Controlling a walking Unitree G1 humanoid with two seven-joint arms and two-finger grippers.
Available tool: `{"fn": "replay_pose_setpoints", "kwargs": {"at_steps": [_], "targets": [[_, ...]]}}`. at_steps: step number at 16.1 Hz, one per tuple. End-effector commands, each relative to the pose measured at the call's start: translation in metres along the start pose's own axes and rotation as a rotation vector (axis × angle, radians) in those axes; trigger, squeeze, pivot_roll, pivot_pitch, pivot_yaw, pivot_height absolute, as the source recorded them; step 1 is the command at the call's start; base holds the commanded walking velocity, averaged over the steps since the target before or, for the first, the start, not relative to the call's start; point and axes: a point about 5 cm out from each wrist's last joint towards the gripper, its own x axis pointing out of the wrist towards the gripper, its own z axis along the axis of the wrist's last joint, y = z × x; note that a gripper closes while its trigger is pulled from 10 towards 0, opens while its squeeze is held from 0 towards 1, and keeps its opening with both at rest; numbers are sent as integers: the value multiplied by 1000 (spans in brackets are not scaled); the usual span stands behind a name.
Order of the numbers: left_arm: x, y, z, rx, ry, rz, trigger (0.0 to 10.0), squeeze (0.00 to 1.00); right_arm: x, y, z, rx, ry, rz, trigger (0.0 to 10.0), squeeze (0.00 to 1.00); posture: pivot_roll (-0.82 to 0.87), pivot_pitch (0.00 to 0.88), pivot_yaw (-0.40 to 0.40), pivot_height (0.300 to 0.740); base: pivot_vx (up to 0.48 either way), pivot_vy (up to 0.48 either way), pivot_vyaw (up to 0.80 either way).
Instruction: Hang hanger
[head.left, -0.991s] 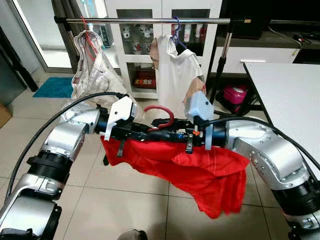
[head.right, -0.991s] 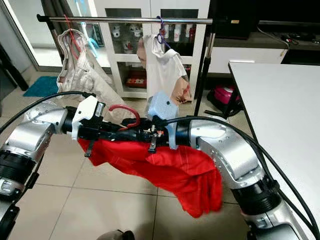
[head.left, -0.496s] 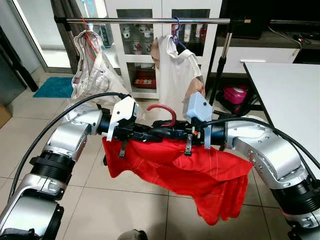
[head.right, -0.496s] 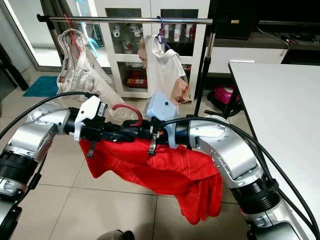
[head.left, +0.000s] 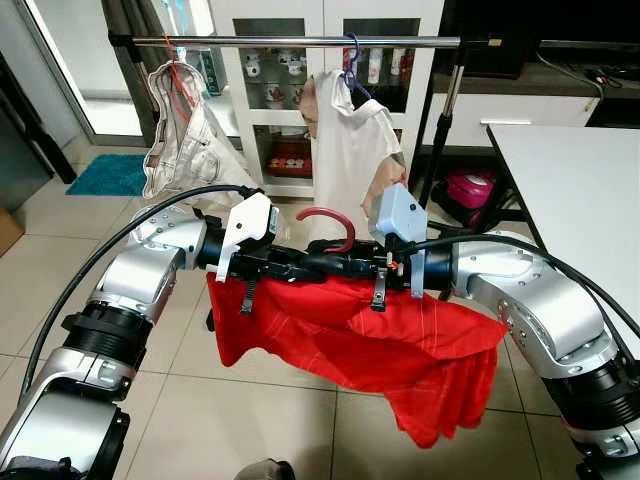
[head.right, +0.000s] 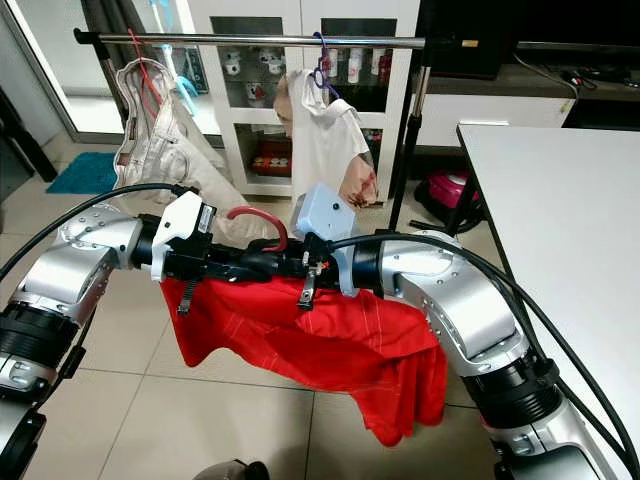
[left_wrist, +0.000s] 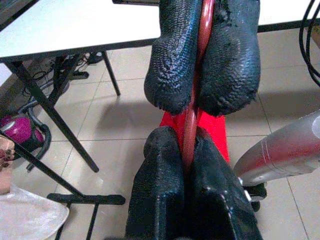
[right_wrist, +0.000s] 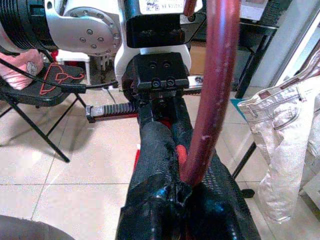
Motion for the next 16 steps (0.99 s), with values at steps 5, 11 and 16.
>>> {"fn": "replay_pose_setpoints", "kwargs": {"at_steps": [5, 11, 16], "targets": [[-10, 12, 18, 64, -47, 88, 0, 0, 6, 8, -9, 37, 32, 58, 0, 0, -157, 0, 80, 740, 0, 0, 0], [-10, 12, 18, 64, -47, 88, 0, 0, 6, 8, -9, 37, 32, 58, 0, 0, -157, 0, 80, 740, 0, 0, 0], [-7, 10, 16, 9, -134, 87, 10000, 1000, -19, -2, -47, 184, 85, -193, 0, 0, -159, 0, 97, 740, 0, 0, 0]]}}
